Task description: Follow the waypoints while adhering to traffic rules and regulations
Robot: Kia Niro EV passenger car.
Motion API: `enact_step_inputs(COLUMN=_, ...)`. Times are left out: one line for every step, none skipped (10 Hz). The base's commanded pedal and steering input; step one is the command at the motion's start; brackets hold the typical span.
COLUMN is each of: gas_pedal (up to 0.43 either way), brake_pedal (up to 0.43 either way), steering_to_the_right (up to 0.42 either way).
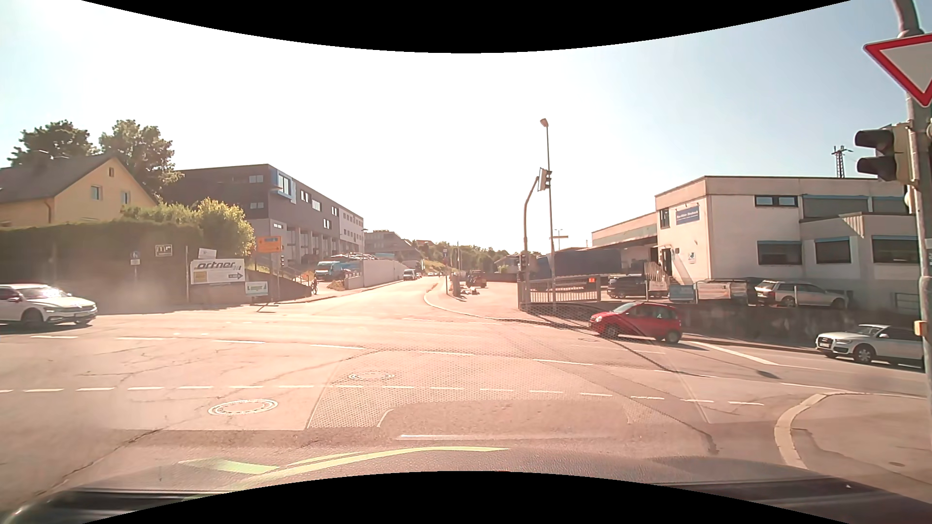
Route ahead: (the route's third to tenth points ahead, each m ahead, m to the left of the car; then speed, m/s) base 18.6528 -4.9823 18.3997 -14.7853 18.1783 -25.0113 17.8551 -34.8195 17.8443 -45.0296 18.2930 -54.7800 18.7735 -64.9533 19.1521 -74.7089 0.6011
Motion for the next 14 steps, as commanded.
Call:
enact_step_inputs(gas_pedal=0.000, brake_pedal=0.000, steering_to_the_right=0.168)
enact_step_inputs(gas_pedal=0.000, brake_pedal=0.000, steering_to_the_right=0.169)
enact_step_inputs(gas_pedal=0.000, brake_pedal=0.000, steering_to_the_right=0.171)
enact_step_inputs(gas_pedal=0.000, brake_pedal=0.000, steering_to_the_right=0.177)
enact_step_inputs(gas_pedal=0.000, brake_pedal=0.000, steering_to_the_right=0.185)
enact_step_inputs(gas_pedal=0.000, brake_pedal=0.000, steering_to_the_right=0.193)
enact_step_inputs(gas_pedal=0.000, brake_pedal=0.000, steering_to_the_right=0.203)
enact_step_inputs(gas_pedal=0.000, brake_pedal=0.006, steering_to_the_right=0.210)
enact_step_inputs(gas_pedal=0.000, brake_pedal=0.012, steering_to_the_right=0.216)
enact_step_inputs(gas_pedal=0.000, brake_pedal=0.018, steering_to_the_right=0.216)
enact_step_inputs(gas_pedal=0.000, brake_pedal=0.030, steering_to_the_right=0.216)
enact_step_inputs(gas_pedal=0.000, brake_pedal=0.055, steering_to_the_right=0.217)
enact_step_inputs(gas_pedal=0.000, brake_pedal=0.061, steering_to_the_right=0.218)
enact_step_inputs(gas_pedal=0.000, brake_pedal=0.061, steering_to_the_right=0.221)
